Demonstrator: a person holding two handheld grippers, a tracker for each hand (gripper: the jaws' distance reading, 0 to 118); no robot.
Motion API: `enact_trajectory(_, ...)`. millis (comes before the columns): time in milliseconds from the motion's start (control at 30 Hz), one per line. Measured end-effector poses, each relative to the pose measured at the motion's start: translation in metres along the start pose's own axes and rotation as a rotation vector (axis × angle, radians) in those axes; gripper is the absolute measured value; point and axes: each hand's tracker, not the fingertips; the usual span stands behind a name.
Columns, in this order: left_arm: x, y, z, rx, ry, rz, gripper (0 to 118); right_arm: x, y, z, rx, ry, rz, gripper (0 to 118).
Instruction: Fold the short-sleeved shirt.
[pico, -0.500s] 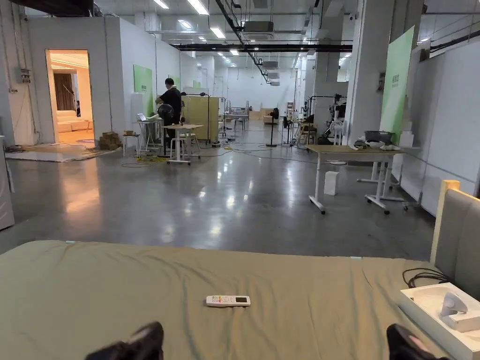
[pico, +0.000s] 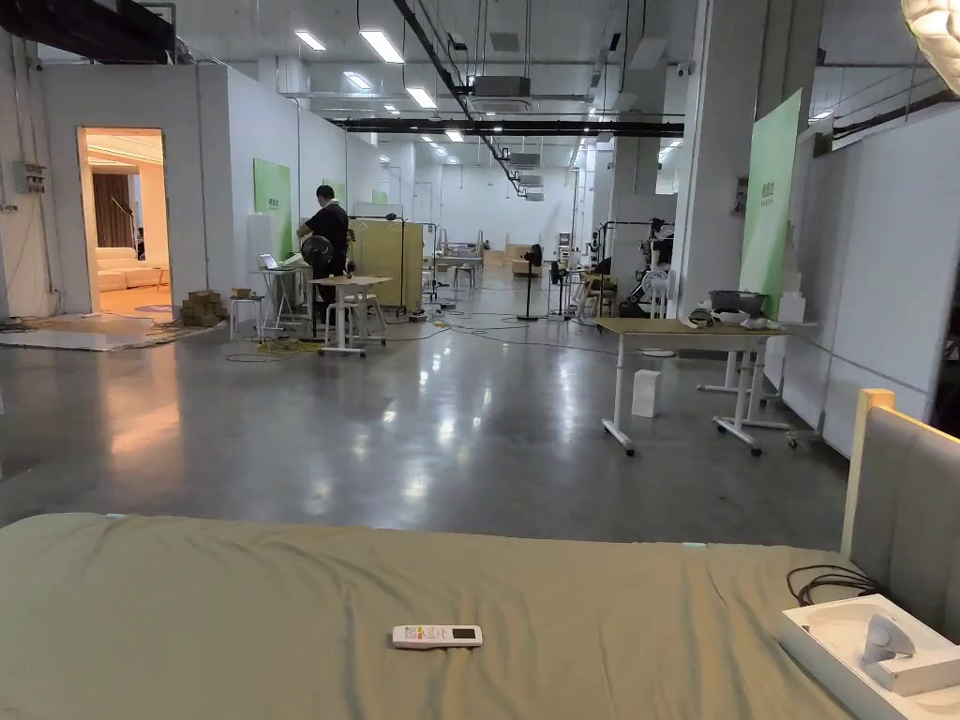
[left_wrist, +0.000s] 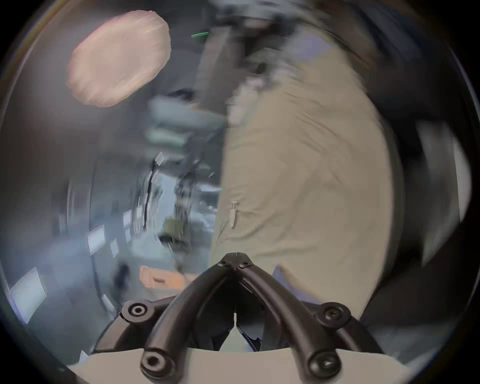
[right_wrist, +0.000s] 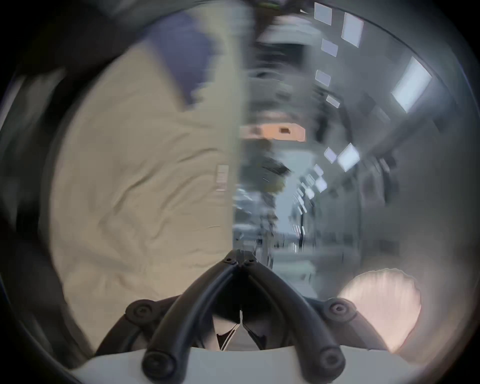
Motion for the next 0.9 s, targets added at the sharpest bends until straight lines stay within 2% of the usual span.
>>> enact_trajectory(33, -0.021, 0.008, 0.008, 0.016, 0.053, 0.181, 1, 0.019, -0.001, 0.002, -0.038, -0.089, -0.166, 0)
enact_trajectory(133, -0.067, -0.007, 0.024, 0.195, 0.163, 0.795, 2, 0.065, -0.003, 0.012, -0.085, -0.277, -0.741, 0)
enact_trajectory(167, -0.073, -0.020, 0.028, 0.262, 0.175, 1.007, 2, 0.073, -0.008, 0.016, -0.085, -0.318, -0.968, 0)
enact_trajectory(200, -0.076, -0.031, 0.032, 0.344, 0.170, 1.206, 2, 0.075, -0.015, 0.022, -0.057, -0.309, -1.201, 0)
enact_trajectory(267, -0.063, -0.044, 0.030, 0.452, 0.143, 1.490, 2, 0.063, -0.027, 0.024, 0.031, -0.261, -1.563, 0)
enact_trajectory(300, -0.058, -0.048, 0.028, 0.455, 0.129, 1.532, 2, 0.061, -0.027, 0.022, 0.019, -0.247, -1.643, 0)
enact_trajectory(333, -0.056, -0.050, 0.026, 0.455, 0.105, 1.527, 2, 0.060, -0.026, 0.020, -0.015, -0.236, -1.638, 0)
enact_trajectory(433, -0.050, -0.037, 0.024, 0.339, 0.188, 1.344, 2, 0.061, -0.017, 0.022, 0.010, -0.273, -1.531, 0)
enact_trajectory(467, -0.049, -0.037, 0.026, 0.349, 0.179, 1.322, 2, 0.063, -0.018, 0.022, 0.014, -0.261, -1.529, 0)
enact_trajectory(900, -0.051, -0.037, 0.028, 0.361, 0.160, 1.319, 2, 0.058, -0.008, 0.022, -0.003, -0.231, -1.452, 0)
